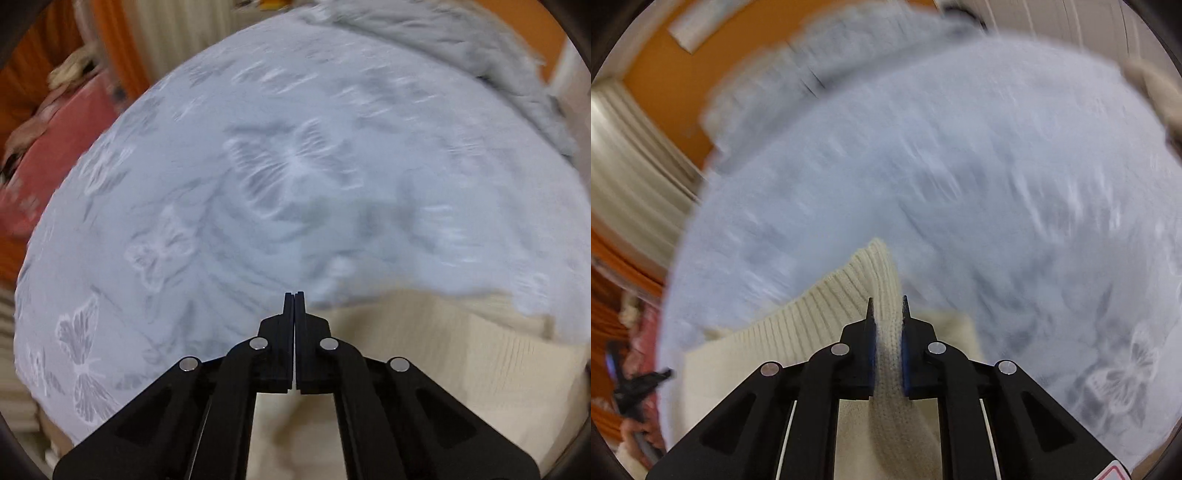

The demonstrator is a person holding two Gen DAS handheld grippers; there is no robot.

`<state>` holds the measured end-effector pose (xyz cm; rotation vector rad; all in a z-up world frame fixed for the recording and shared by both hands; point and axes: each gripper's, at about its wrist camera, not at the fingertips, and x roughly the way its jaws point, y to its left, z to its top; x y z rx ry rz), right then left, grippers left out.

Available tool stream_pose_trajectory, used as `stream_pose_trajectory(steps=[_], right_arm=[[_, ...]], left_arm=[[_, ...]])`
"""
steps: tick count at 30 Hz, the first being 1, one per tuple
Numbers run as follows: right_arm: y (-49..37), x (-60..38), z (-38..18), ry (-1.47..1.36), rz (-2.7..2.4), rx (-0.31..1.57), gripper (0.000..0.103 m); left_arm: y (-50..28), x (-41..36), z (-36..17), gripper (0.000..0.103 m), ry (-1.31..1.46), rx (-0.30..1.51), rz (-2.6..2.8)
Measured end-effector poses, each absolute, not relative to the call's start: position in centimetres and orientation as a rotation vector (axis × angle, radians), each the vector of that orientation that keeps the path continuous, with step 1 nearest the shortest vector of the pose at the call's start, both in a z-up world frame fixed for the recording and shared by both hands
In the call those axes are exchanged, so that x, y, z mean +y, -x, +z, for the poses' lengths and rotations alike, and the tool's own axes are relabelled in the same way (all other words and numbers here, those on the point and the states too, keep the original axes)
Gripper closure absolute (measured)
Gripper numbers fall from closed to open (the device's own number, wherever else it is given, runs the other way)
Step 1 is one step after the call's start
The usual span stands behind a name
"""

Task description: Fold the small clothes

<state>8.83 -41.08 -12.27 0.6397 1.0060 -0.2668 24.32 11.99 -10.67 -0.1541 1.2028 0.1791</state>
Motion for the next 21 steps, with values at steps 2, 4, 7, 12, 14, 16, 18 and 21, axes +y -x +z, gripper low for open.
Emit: stream_pose_trajectory(steps=[2, 4, 7, 12, 14, 16, 18, 21], right_arm=[[-8.8, -41.0, -14.1, -0.634, -0.246, 1.060, 0.090], [-8.1, -40.5, -12.1, -0.592, -0.258, 1.019, 0.081], [-6.2, -38.9, -7.7, -0.523, -0.272, 0.892, 0.080], [-7.6, -31.3, -6.3, -0.512, -0.005, 0.927, 0.083], [-8.8, -27.7, -7.5, -0.511, 0.096, 0.972, 0.084], [-10.4, -23.6, -10.1, -0.445, 0.173, 1.064, 0.084], [-11.2, -21.6, -12.7, -0.371, 0.155, 1.116, 0.084], [-11.0, -21.6, -10.3, -0.416, 0.141, 1.108, 0.083]], left_arm=[[-24.3, 13.3, -11.7, 0.103, 0.238, 1.250, 0.179], [-23.1, 13.5, -9.8, 0.103, 0.253, 1.182, 0.144], [-20.6, 11.5, -5.9, 0.101, 0.188, 1.091, 0.049], [-17.4, 4.8, -5.0, 0.054, 0.099, 1.079, -0.147], [-16.9, 1.8, -7.1, 0.054, 0.034, 1.114, -0.162], [-16.9, 0.2, -9.8, 0.054, -0.040, 1.159, -0.120], [-16.6, 0.2, -11.1, 0.052, -0.052, 1.139, -0.093], [-16.3, 0.4, -10.7, 0.052, -0.058, 1.140, -0.098]])
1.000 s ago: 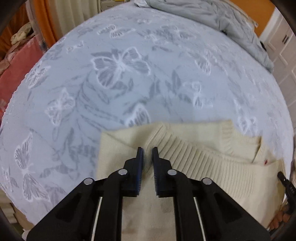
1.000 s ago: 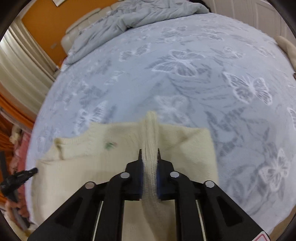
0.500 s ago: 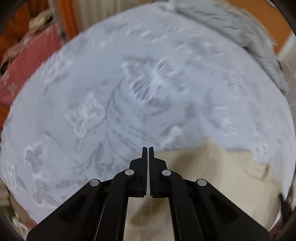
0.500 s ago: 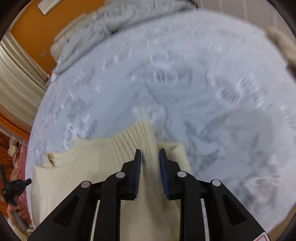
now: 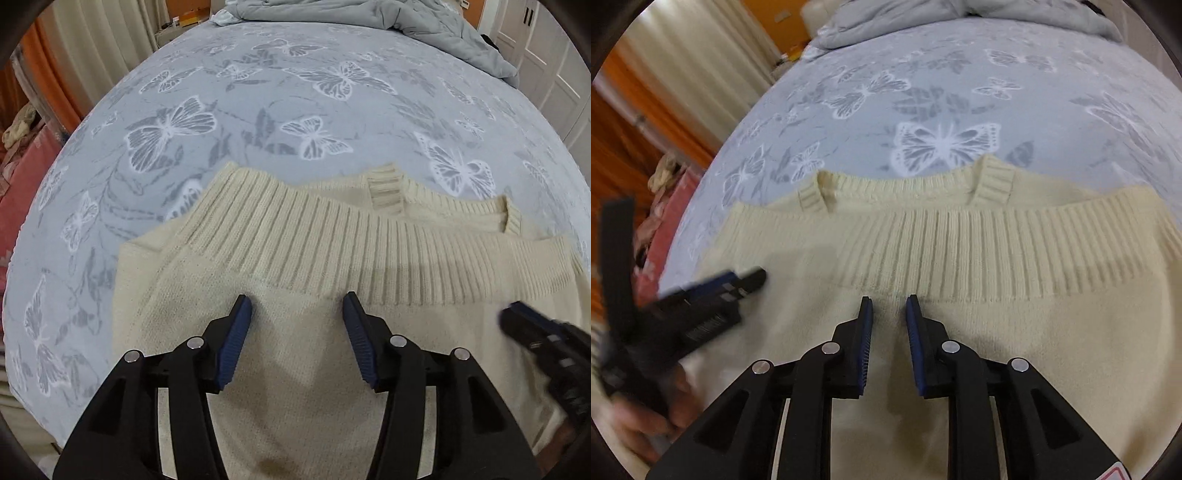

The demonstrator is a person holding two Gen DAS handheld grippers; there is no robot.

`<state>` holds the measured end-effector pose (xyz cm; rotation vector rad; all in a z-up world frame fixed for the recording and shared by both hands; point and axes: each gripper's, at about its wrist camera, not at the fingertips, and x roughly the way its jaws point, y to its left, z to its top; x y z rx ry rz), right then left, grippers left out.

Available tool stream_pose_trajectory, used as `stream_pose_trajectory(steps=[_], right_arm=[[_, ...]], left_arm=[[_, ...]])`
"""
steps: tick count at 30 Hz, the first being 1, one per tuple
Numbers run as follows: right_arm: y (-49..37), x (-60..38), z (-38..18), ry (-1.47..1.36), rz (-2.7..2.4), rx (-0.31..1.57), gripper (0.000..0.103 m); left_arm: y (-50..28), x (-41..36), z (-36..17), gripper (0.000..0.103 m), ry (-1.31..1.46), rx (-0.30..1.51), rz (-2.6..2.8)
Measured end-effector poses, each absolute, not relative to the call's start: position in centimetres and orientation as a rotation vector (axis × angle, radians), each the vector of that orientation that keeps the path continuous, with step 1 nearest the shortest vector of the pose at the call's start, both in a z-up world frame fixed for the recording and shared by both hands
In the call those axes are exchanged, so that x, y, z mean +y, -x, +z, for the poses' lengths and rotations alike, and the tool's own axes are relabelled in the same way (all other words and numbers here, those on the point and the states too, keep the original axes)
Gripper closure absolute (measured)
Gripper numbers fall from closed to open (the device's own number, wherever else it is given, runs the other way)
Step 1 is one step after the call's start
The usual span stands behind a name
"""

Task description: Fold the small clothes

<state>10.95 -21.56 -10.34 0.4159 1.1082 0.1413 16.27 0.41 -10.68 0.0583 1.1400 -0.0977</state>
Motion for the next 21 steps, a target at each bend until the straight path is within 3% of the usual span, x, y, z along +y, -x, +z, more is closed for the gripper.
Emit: stream_pose_trajectory(steps=[3, 5, 12, 16, 17, 21], right_arm=[[-9.0, -20.4, -8.9, -0.437, 0.213, 1.070, 0.083], [-8.7, -18.6, -11.0, -0.356, 0.218, 1.155, 0.092], [-4.5, -19.8, -6.4, -0.359, 0.147, 1.044, 0.086], [-1.1, -24.5, -8.2, -0.397, -0.029, 1.107, 0.087], [-0.3, -26.3, -8.8, -0.446, -0.077, 1.123, 0.094], [4.1, -31.6, -9.1, -0.625, -0.233, 1.117, 0.093]], left_arm=[[-16.2, 1.1, -10.4, 0.050, -0.034, 1.151, -0.100], [-15.7, 0.9, -10.3, 0.049, -0.030, 1.152, -0.090], [-13.9, 1.3, -8.6, 0.047, 0.013, 1.193, -0.075], [-12.5, 1.3, -7.8, 0.047, -0.014, 1.184, -0.077], [-12.2, 1.2, -7.7, 0.047, -0.021, 1.179, -0.075], [-10.7, 1.4, -7.2, 0.047, -0.046, 1.171, -0.069]])
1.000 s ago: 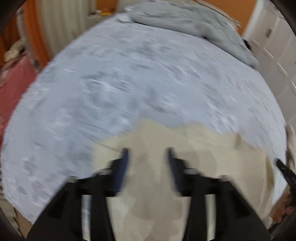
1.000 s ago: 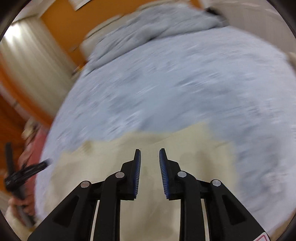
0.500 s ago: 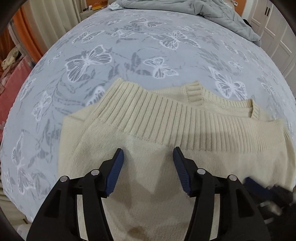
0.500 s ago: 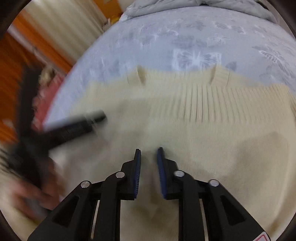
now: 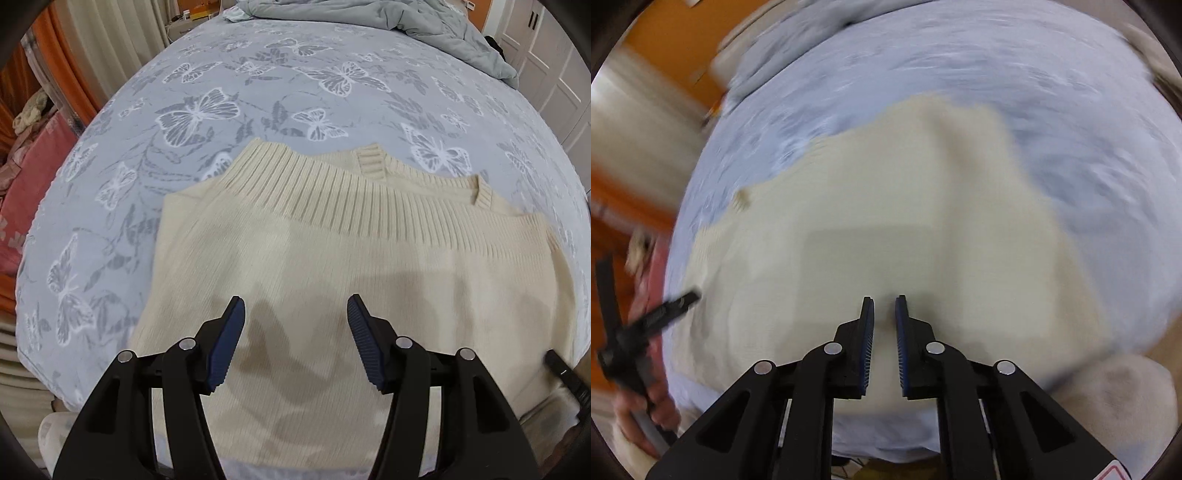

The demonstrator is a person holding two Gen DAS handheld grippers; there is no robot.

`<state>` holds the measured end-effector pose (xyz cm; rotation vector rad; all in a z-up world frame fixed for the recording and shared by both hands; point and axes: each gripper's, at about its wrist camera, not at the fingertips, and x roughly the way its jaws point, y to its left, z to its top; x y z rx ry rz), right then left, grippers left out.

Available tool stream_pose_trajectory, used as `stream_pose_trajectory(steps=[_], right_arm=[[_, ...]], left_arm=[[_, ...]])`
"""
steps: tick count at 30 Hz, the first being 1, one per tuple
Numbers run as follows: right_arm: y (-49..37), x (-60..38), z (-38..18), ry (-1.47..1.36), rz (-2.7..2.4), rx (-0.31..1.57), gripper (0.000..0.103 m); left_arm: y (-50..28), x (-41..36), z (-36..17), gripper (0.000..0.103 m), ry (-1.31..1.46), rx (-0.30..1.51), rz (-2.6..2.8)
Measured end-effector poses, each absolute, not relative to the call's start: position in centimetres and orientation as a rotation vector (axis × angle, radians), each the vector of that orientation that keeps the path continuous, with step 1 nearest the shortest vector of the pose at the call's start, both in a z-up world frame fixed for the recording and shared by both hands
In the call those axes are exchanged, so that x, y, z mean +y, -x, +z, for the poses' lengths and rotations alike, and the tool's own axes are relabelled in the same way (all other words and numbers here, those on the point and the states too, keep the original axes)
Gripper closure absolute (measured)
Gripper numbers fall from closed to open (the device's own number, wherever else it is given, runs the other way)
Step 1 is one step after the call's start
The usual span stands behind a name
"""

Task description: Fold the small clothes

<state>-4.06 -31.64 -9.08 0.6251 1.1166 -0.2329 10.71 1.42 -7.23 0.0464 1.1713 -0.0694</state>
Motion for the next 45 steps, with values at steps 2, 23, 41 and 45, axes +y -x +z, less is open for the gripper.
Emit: stream_pose_trajectory(steps=[2, 23, 41, 45], right_arm=[[5.1, -33.0, -8.5, -0.634, -0.269, 1.092, 0.093], [-0.9, -18.0, -5.5, -0.377, 0.141, 1.122, 0.088], [-4.3, -35.9, -6.9, -0.446, -0.322, 1.106, 0.062], [-5.5, -36.4, -9.9, -0.433, -0.263, 1.180, 0.094]], left_arm=[[-10.2, 1.6, -7.3, 0.047, -0.046, 1.174, -0.067], [-7.4, 3.5, -8.4, 0.046, -0.087, 1.196, -0.006], [-7.9, 6.9, -9.7, 0.031, -0.033, 1.201, 0.031], [-8.0, 6.6, -9.9, 0.030, -0.052, 1.201, 0.046]])
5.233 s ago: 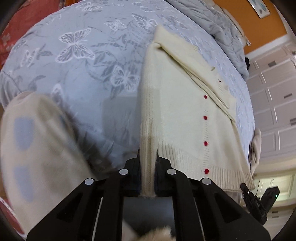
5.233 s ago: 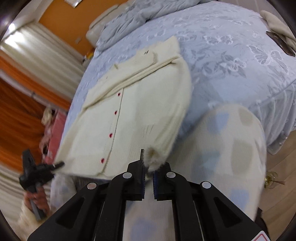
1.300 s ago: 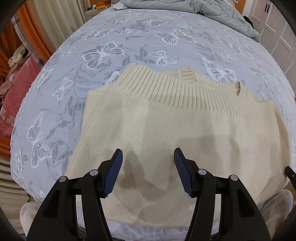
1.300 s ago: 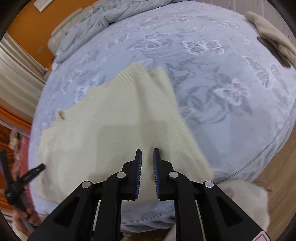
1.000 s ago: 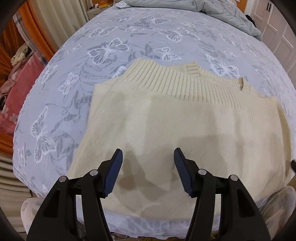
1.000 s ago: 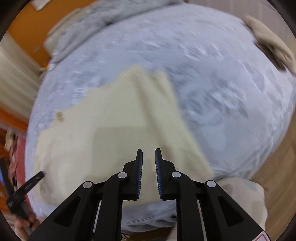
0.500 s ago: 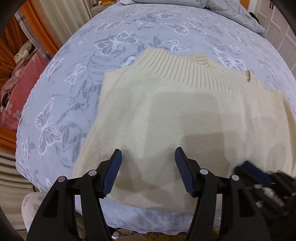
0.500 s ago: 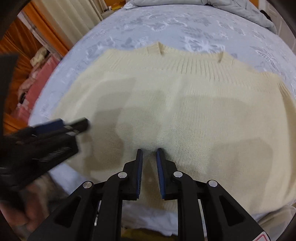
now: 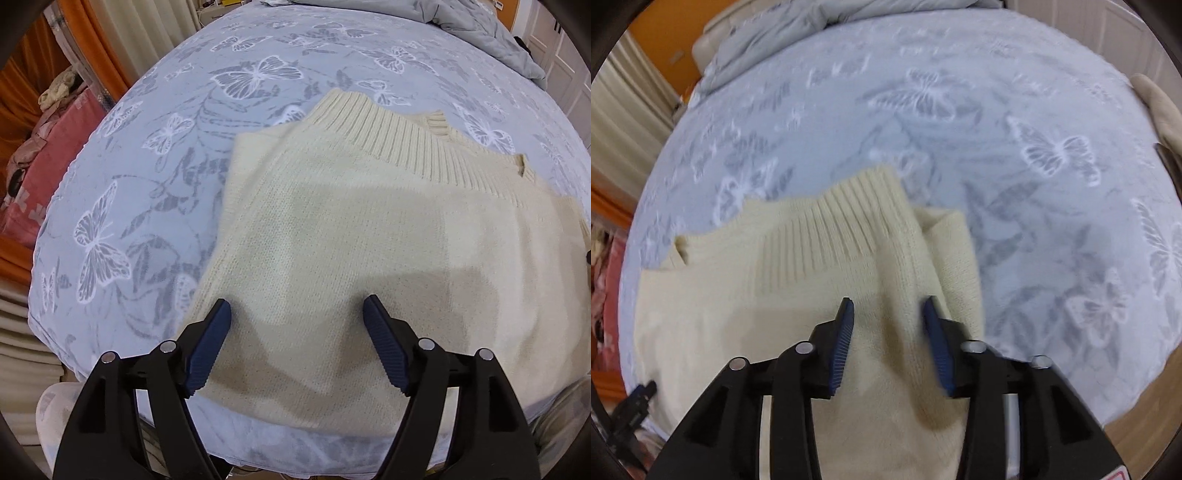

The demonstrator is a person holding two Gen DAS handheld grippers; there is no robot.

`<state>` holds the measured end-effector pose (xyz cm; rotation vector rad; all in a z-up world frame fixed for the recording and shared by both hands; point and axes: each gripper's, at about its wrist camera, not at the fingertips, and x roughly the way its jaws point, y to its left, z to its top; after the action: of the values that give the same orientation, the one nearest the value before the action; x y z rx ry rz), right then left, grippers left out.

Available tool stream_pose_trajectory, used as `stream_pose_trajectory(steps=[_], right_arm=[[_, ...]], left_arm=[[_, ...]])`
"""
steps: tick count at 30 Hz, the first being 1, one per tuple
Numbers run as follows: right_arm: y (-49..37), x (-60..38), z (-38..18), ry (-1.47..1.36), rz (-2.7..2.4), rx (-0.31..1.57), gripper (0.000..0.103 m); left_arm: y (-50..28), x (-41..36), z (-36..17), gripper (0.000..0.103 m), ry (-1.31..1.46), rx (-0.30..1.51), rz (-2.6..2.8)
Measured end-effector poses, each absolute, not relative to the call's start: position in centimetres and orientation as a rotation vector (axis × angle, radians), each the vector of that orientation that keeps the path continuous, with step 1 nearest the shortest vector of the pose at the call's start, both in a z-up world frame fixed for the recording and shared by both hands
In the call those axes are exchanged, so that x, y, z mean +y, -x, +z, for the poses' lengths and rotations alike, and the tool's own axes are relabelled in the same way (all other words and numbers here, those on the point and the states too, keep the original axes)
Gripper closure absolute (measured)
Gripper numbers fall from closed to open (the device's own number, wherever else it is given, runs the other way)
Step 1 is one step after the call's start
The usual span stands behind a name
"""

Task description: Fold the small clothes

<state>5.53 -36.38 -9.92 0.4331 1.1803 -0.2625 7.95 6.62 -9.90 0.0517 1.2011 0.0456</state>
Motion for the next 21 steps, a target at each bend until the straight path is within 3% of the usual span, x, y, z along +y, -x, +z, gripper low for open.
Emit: stream_pose_trajectory(steps=[4, 7, 11, 14, 21], right_arm=[[-3.5, -40.1, -9.5, -0.598, -0.305, 1.078, 0.097], [-3.3, -40.8, -11.8, -0.616, -0.308, 1.134, 0.097], [-2.4, -38.8, -8.1, -0.608, -0.306, 1.044, 0.087], [-1.4, -35.7, -5.6, -0.554, -0.242, 0.977, 0.087], [-2.8, -27.9, -9.9, -0.378, -0.166, 1.186, 0.087]], left_arm=[[-8.2, 6.9, -10.0, 0.028, -0.051, 1.210, 0.036], [-8.3, 6.8, -10.3, 0.026, -0.061, 1.206, 0.040], [-8.3, 6.7, -10.3, 0.026, -0.061, 1.210, 0.042], [-8.3, 6.7, -10.2, 0.026, -0.058, 1.211, 0.044], [-8.0, 6.7, -10.2, 0.026, -0.059, 1.202, 0.050]])
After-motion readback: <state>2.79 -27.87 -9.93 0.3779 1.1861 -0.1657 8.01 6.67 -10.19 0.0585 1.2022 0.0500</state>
